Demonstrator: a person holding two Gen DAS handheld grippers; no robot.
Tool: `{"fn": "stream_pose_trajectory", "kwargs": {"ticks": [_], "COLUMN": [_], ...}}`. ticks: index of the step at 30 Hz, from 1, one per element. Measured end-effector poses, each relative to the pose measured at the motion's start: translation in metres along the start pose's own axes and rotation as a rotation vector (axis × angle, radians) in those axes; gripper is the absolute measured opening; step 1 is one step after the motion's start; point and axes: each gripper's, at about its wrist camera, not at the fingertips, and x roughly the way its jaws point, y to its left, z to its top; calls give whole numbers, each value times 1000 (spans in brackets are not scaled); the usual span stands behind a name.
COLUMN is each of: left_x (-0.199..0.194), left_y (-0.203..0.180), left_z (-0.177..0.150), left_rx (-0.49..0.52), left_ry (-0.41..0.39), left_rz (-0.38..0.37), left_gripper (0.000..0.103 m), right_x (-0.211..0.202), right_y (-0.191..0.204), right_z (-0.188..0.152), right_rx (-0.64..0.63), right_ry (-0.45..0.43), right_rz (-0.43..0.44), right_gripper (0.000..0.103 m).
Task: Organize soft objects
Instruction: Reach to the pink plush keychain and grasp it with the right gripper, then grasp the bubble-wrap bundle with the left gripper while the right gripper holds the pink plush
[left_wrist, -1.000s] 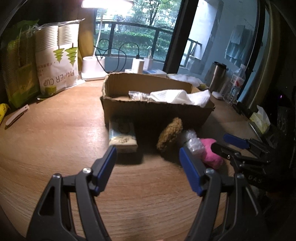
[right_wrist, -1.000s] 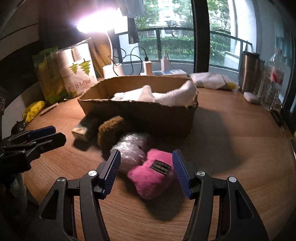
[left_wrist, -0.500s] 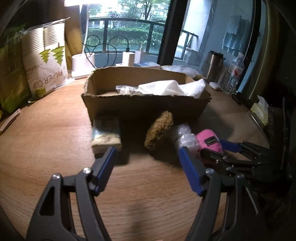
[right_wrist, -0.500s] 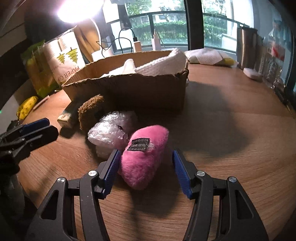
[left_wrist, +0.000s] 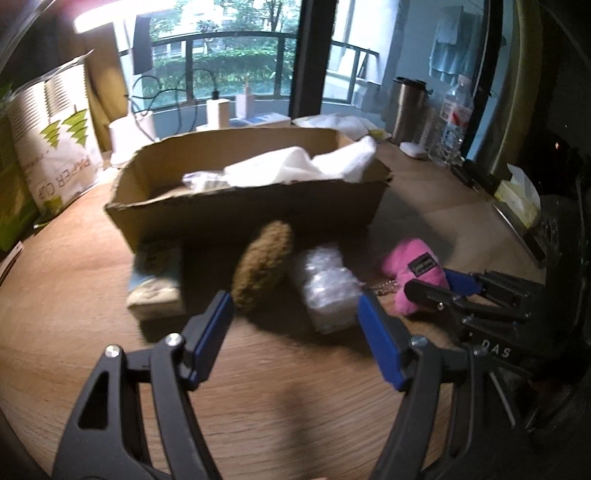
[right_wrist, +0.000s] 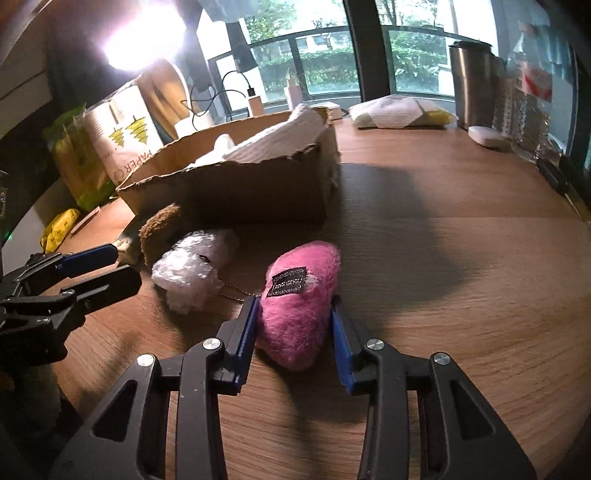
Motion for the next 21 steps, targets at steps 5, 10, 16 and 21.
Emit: {"fn": "stream_pose_trajectory", "kwargs": {"ticks": [5, 10, 16, 21], "left_x": [10, 26, 43, 53], "left_y": [-17, -27, -31, -31], "left_z": [5, 9, 13, 14], "left_rx": [29, 33, 29, 32], "left_ry": [16, 44, 72, 94], "left_rz": [-3, 13, 35, 19], "left_gripper": [72, 72, 72, 69], "right_x": [-8, -13, -15, -15], "right_y": [-19, -34, -42, -41], "right_z": [-2, -4, -3, -4], "right_rx": [36, 59, 70, 64], "right_ry": [-22, -40, -46, -49], "right_rz": [7, 21, 53, 67], "right_gripper": [40, 39, 39, 39]}}
